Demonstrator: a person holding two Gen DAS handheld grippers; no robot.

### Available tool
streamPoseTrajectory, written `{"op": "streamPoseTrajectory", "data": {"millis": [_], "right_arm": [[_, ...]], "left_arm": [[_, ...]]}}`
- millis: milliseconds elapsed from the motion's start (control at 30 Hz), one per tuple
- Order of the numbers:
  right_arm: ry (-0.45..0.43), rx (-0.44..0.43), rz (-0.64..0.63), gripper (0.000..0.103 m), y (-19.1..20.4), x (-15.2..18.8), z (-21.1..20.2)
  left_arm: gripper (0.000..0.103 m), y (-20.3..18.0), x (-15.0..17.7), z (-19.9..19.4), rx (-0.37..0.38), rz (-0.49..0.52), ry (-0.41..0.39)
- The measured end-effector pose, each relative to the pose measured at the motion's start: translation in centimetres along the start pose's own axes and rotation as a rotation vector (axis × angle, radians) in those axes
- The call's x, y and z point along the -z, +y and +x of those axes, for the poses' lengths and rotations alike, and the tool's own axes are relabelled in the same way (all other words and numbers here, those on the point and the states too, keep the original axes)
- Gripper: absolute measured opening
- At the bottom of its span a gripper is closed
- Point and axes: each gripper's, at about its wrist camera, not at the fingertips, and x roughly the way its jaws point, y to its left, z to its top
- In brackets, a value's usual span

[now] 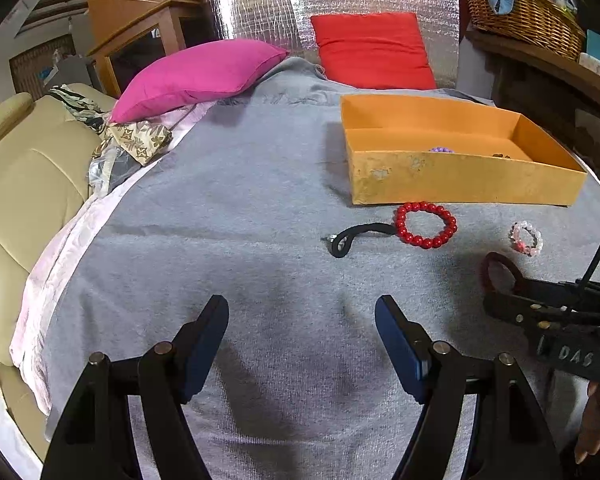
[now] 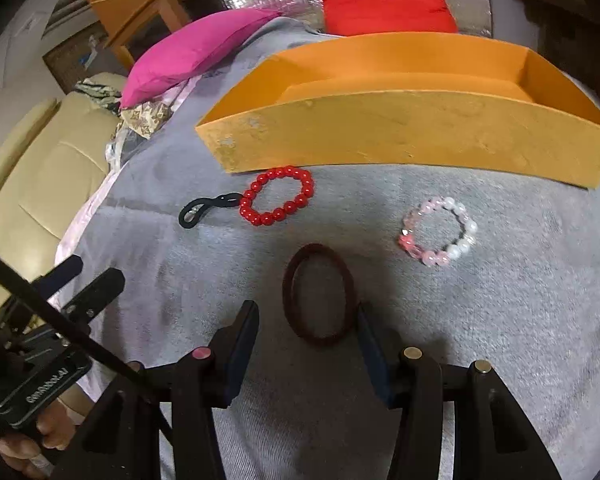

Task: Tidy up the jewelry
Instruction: 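Grasp the maroon band with the right tool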

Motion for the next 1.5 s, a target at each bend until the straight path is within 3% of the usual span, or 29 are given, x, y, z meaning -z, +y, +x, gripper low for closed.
{"op": "streamPoseTrajectory", "data": {"millis": [67, 133, 200, 333, 500, 733, 833, 1133, 1333, 1400, 1433, 1467, 1500], "right_arm": [[-0.012, 0.025, -0.047, 0.052, 0.7, 0.2, 0.2], [-0.024, 0.07, -0.098, 0.037, 1.2, 0.5, 0.3], [-0.032, 0.118, -0.14, 0.031, 1.5, 0.7, 0.4], [-0.038, 0.115, -0.13, 0.021, 0.8, 0.7, 0.0], [-0.037, 0.084, -0.07, 0.021, -1.2, 0.7, -1.3], [-0.039, 0.02, 0.009, 0.021, -4.4, 0.9, -3.4], [-0.053, 0.017, 0.032, 0.021, -5.7, 0.9, -4.5], [-0.066, -0.012, 0.122, 0.021, -8.6, 0.7, -6.1], [-0.08, -0.03, 0.174, 0.021, -11.0, 0.8, -7.3], [-0.077, -0.038, 0.186, 0.021, -11.4, 0.8, -7.5], [-0.075, -0.036, 0.188, 0.022, -11.4, 0.8, -7.4], [-0.073, -0.037, 0.189, 0.023, -11.4, 0.8, -7.4], [-0.065, -0.05, 0.191, 0.023, -11.4, 0.8, -7.3]], "left_arm": [[0.076, -0.1, 0.1, 0.0, -0.005, 0.003, 0.002], [0.076, 0.0, 0.1, 0.0, -0.006, 0.003, 0.002], [0.076, 0.0, 0.1, 0.1, -0.006, 0.002, 0.006], [0.076, -0.2, 0.2, 0.2, -0.002, 0.002, 0.015], [0.076, 0.5, -0.2, 0.7, 0.027, -0.021, 0.031], [0.076, 3.0, -1.4, 1.6, -0.001, -0.083, 0.013], [0.076, 2.6, -2.3, 2.2, 0.042, -0.072, 0.008], [0.076, -2.0, -4.2, 5.5, 0.115, 0.112, 0.044], [0.076, -2.3, -4.6, 7.6, 0.161, 0.163, 0.063], [0.06, -2.2, -4.5, 8.1, 0.209, 0.164, 0.082], [0.041, -2.1, -4.5, 8.5, 0.229, 0.161, 0.097], [0.03, -1.9, -4.5, 8.9, 0.25, 0.154, 0.119], [0.026, -1.7, -4.4, 9.1, 0.266, 0.141, 0.138]]}}
